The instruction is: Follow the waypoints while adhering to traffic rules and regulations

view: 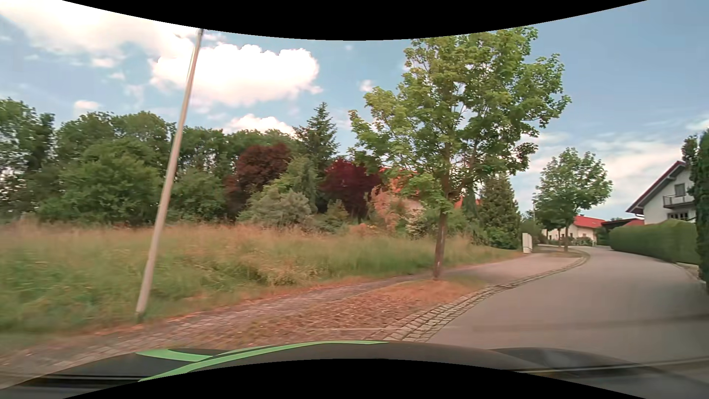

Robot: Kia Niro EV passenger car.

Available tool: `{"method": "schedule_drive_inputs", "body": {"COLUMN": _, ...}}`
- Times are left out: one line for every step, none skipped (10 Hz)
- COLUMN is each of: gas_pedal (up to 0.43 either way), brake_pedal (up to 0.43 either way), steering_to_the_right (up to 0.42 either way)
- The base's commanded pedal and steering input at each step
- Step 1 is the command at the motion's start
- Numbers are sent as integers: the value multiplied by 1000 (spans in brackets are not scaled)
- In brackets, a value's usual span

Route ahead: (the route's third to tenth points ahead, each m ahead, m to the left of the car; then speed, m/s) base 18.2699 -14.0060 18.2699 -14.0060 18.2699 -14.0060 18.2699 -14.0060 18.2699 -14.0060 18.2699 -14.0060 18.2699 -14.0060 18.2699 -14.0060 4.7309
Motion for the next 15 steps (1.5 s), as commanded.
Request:
{"method": "schedule_drive_inputs", "body": {"gas_pedal": 240, "brake_pedal": 0, "steering_to_the_right": 449}}
{"method": "schedule_drive_inputs", "body": {"gas_pedal": 248, "brake_pedal": 0, "steering_to_the_right": 445}}
{"method": "schedule_drive_inputs", "body": {"gas_pedal": 260, "brake_pedal": 0, "steering_to_the_right": 443}}
{"method": "schedule_drive_inputs", "body": {"gas_pedal": 260, "brake_pedal": 0, "steering_to_the_right": 440}}
{"method": "schedule_drive_inputs", "body": {"gas_pedal": 260, "brake_pedal": 0, "steering_to_the_right": 433}}
{"method": "schedule_drive_inputs", "body": {"gas_pedal": 280, "brake_pedal": 0, "steering_to_the_right": 426}}
{"method": "schedule_drive_inputs", "body": {"gas_pedal": 280, "brake_pedal": 0, "steering_to_the_right": 411}}
{"method": "schedule_drive_inputs", "body": {"gas_pedal": 280, "brake_pedal": 0, "steering_to_the_right": 384}}
{"method": "schedule_drive_inputs", "body": {"gas_pedal": 280, "brake_pedal": 0, "steering_to_the_right": 357}}
{"method": "schedule_drive_inputs", "body": {"gas_pedal": 287, "brake_pedal": 0, "steering_to_the_right": 317}}
{"method": "schedule_drive_inputs", "body": {"gas_pedal": 287, "brake_pedal": 0, "steering_to_the_right": 278}}
{"method": "schedule_drive_inputs", "body": {"gas_pedal": 287, "brake_pedal": 0, "steering_to_the_right": 239}}
{"method": "schedule_drive_inputs", "body": {"gas_pedal": 287, "brake_pedal": 0, "steering_to_the_right": 191}}
{"method": "schedule_drive_inputs", "body": {"gas_pedal": 287, "brake_pedal": 0, "steering_to_the_right": 151}}
{"method": "schedule_drive_inputs", "body": {"gas_pedal": 287, "brake_pedal": 0, "steering_to_the_right": 137}}
